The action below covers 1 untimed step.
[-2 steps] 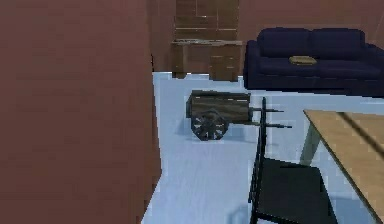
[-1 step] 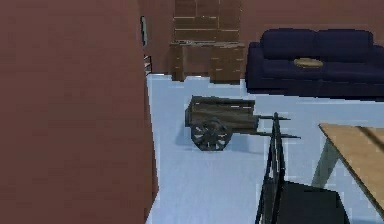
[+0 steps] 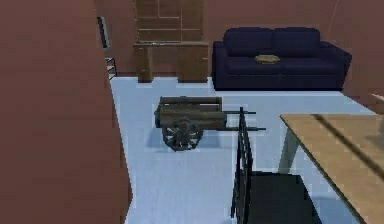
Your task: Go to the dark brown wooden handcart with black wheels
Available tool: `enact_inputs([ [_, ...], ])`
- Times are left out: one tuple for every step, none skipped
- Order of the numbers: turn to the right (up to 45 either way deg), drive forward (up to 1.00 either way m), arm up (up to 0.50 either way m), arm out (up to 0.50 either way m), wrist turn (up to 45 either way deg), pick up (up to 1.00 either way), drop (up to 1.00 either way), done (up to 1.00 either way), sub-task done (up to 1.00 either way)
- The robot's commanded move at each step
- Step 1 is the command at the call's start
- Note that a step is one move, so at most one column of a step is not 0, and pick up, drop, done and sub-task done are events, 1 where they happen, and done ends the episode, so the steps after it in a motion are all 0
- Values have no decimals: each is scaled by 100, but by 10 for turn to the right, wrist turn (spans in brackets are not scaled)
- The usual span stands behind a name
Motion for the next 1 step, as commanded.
enact_inputs([
  [0, 50, 0, 0, 0, 0, 0, 0, 0],
])
